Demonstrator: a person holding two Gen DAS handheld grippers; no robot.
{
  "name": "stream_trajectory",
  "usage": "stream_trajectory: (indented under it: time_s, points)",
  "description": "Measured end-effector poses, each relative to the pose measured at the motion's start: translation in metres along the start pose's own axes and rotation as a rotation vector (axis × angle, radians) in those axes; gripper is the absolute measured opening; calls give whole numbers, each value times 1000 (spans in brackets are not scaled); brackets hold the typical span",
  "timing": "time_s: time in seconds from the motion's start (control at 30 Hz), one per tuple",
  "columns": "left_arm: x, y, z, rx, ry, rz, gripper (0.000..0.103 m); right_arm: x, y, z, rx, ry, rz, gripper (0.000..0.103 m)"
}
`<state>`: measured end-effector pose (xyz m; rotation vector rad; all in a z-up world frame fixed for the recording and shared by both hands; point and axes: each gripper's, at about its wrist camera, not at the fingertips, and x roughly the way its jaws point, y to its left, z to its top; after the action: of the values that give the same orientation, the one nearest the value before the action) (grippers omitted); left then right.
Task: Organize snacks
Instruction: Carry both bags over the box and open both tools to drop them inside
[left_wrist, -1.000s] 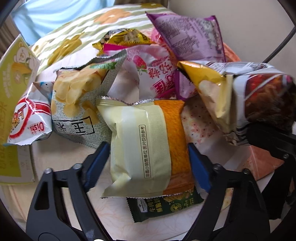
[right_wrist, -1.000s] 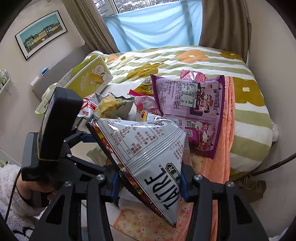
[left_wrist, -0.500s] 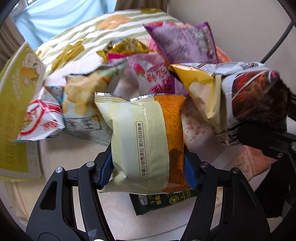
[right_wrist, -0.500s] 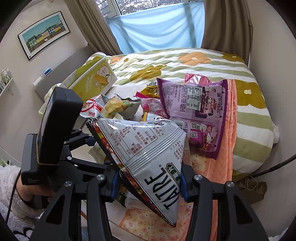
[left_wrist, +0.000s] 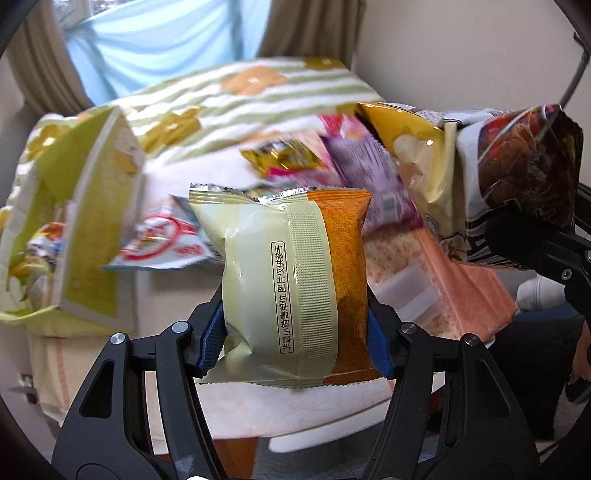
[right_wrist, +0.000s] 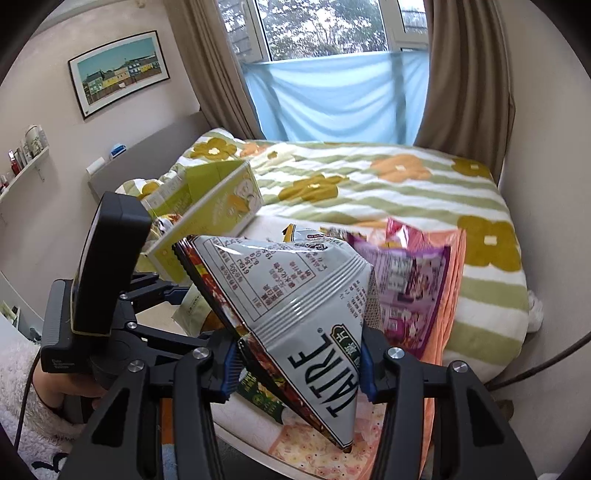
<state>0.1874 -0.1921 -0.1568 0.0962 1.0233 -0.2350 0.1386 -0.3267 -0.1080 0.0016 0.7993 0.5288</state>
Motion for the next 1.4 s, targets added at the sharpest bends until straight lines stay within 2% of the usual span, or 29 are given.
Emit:
stream_trajectory:
  time_s: [0.1, 0.3, 0.5, 0.7, 0.93, 1.03, 1.23, 1.4]
  points:
    - [-23, 16, 5, -32, -46, 28, 60, -7, 12, 12, -26, -33, 7, 46]
    - [-63, 73, 15, -115, -121, 73, 60, -5, 46, 48, -93, -79, 35, 46]
    - [-91, 157, 25, -180, -165, 112, 60, 21, 93, 88, -131, -112, 66, 46]
    - [-95, 245, 39, -214, -177, 141, 60, 73, 147, 133, -126, -116, 94, 46]
    - [-69, 346, 64, -231, -131, 110, 60, 146, 200, 175, -79, -73, 71, 46]
    - [-46, 374, 76, -218, -91, 73, 60, 175, 210, 187, -31, -43, 53, 46]
    - [11, 409, 96, -203, -15, 9, 60, 225, 214, 196, 40, 25, 2, 46]
    - [41, 418, 101, -196, 26, -16, 61, 251, 216, 202, 63, 73, -20, 46]
